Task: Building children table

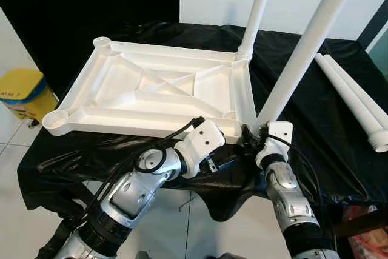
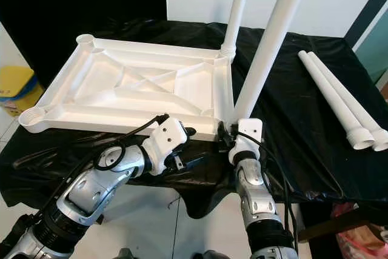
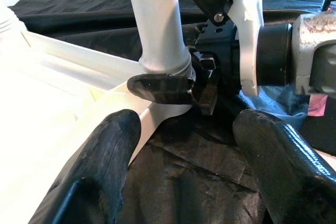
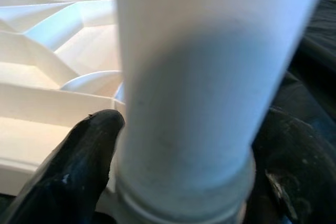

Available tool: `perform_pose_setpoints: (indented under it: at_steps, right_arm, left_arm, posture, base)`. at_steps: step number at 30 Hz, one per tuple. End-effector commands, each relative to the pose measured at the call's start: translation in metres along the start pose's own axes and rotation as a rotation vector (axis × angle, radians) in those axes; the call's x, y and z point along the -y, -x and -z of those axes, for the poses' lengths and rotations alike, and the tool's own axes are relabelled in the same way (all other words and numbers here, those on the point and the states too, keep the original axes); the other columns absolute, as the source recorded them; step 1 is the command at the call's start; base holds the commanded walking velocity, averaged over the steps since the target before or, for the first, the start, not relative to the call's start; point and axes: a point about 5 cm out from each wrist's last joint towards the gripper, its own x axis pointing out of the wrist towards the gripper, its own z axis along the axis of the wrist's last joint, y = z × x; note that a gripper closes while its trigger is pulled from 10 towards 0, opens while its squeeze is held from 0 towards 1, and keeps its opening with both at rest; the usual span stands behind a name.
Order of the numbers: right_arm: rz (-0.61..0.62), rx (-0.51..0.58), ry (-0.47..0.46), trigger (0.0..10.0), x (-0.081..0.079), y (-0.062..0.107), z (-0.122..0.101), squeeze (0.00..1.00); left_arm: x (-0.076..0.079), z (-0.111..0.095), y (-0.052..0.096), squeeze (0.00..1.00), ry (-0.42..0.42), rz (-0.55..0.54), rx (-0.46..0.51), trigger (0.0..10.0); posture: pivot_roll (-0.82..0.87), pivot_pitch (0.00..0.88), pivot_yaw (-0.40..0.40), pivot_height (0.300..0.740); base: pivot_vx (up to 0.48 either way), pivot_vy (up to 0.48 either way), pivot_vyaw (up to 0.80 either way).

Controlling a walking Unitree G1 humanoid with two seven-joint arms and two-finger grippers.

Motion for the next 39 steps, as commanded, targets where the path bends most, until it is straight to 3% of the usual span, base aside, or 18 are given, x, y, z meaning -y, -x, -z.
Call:
perform_pose_setpoints:
  at_steps: [1,7,9,10,18,26,27,29,30,38,39]
  right_arm:
    - [-0.019,-0.009,-0.011,10.0,0.002,0.003,0.003,1.00]
    - [-0.192,0.013,0.054,10.0,0.018,0.000,-0.004,1.00]
    - [-0.192,0.013,0.054,10.0,0.018,0.000,-0.004,1.00]
    - [-0.219,0.024,0.076,10.0,0.020,-0.001,-0.007,0.00]
    - [-0.340,0.044,0.136,10.0,0.026,-0.017,-0.016,0.00]
    - [-0.357,0.035,0.150,10.0,0.025,-0.026,-0.017,0.00]
    - [-0.359,0.028,0.149,1.6,0.025,-0.026,-0.015,0.00]
    - [-0.359,0.028,0.149,1.6,0.025,-0.026,-0.015,0.00]
    - [-0.359,0.017,0.148,0.0,0.026,-0.025,-0.013,0.00]
    - [-0.332,-0.027,0.117,0.0,0.033,-0.018,0.000,0.00]
    - [-0.318,-0.039,0.124,10.0,0.034,-0.017,0.002,0.00]
  left_arm:
    - [0.003,0.001,-0.002,0.00,-0.010,0.035,-0.004,10.0]
    - [0.002,0.001,-0.005,0.00,-0.023,0.034,-0.001,10.0]
    - [0.002,0.001,-0.005,0.00,-0.023,0.034,-0.001,10.0]
    - [0.002,0.002,-0.005,0.00,-0.024,0.034,-0.003,10.0]
    - [0.000,0.002,-0.004,0.00,-0.036,0.039,-0.004,10.0]
    - [0.000,0.001,-0.003,0.00,-0.039,0.040,-0.007,10.0]
    - [0.001,0.001,-0.002,0.00,-0.036,0.042,-0.007,10.0]
    - [0.001,0.001,-0.002,0.00,-0.036,0.042,-0.007,10.0]
    - [0.003,0.001,-0.002,0.00,-0.033,0.045,-0.007,10.0]
    - [0.005,0.001,-0.001,0.00,-0.024,0.054,-0.009,10.0]
    - [0.005,0.001,0.000,0.00,-0.023,0.055,-0.009,10.0]
  posture:
    - [0.02,0.036,-0.087,0.740]
    - [0.02,0.011,-0.088,0.740]
    - [0.02,0.011,-0.088,0.740]
    - [0.02,0.002,-0.088,0.740]
    - [0.03,0.000,-0.081,0.740]
    - [0.04,0.003,-0.074,0.740]
    - [0.04,0.018,-0.065,0.740]
    - [0.04,0.018,-0.065,0.740]
    - [0.05,0.024,-0.065,0.740]
    - [0.04,0.039,-0.067,0.740]
    - [0.04,0.042,-0.066,0.740]
  base:
    - [0.000,0.000,0.00]
    - [0.000,0.000,0.00]
    - [0.000,0.000,0.00]
    - [0.000,0.000,0.00]
    - [0.000,0.000,0.00]
    - [0.000,0.000,0.00]
    - [0.000,0.000,0.00]
    - [0.000,0.000,0.00]
    - [0.000,0.000,0.00]
    - [0.000,0.000,0.00]
    - [0.000,0.000,0.00]
